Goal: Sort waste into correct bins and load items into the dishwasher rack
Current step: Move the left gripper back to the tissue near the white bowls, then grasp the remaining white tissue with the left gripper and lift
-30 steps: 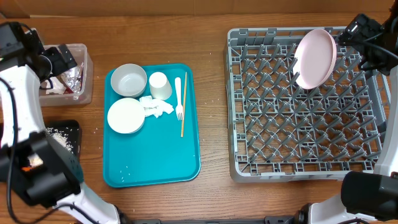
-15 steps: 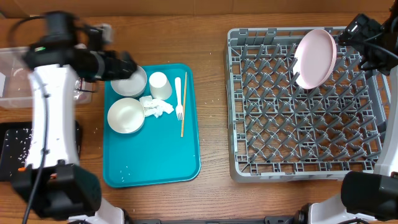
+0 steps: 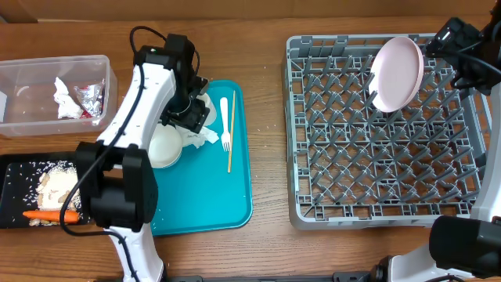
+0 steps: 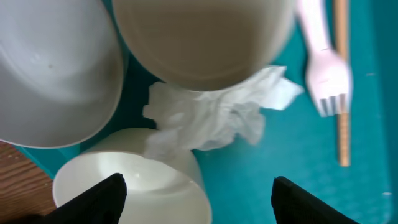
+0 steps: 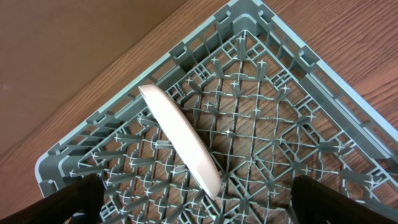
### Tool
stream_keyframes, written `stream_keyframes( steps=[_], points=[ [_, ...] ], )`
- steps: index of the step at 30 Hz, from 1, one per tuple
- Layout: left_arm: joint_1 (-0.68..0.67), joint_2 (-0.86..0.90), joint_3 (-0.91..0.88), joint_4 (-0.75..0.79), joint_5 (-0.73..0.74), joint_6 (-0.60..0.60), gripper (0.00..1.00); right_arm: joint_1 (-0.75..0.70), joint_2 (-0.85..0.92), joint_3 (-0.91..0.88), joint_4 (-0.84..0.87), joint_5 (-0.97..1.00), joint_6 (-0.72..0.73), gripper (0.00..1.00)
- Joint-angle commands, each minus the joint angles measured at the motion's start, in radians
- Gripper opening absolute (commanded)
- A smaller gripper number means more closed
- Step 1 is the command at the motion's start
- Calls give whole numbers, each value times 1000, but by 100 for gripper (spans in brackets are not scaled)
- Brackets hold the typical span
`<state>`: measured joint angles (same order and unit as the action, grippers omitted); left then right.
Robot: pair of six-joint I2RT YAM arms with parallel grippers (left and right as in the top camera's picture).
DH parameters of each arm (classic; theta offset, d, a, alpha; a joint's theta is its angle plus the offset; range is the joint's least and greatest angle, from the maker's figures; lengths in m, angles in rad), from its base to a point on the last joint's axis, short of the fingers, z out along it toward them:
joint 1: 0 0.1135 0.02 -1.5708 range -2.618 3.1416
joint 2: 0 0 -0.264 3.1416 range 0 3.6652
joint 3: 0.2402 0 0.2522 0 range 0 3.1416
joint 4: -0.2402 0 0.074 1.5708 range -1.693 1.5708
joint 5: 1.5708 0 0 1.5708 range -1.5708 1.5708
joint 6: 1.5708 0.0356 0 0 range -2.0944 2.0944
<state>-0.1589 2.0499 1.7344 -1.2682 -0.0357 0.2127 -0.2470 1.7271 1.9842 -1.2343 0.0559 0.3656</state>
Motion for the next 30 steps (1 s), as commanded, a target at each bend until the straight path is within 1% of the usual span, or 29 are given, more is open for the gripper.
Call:
stream_keyframes(
  steps=[1,9,14,15,18,21,24,29,30],
  points=[
    [12,26,2,-3,-61,39,80,2,-8,12,2,3,2,100],
    [14,76,2,2,-61,80,79,2,-8,12,2,3,2,100],
    [14,87,2,14,-60,79,79,2,-8,12,2,3,2,100],
    [14,87,2,19,-61,79,78,2,-8,12,2,3,2,100],
    [14,87,2,25,-61,79,69,2,-8,12,2,3,2,100],
    [14,87,2,32,-61,79,66,2,-8,12,2,3,2,100],
    [14,87,2,58,-61,79,60,2,-8,12,2,3,2,100],
    [14,87,2,82,-61,79,58,2,-8,12,2,3,2,100],
    [14,87,2,81,-61,79,56,2,-8,12,2,3,2,100]
  ],
)
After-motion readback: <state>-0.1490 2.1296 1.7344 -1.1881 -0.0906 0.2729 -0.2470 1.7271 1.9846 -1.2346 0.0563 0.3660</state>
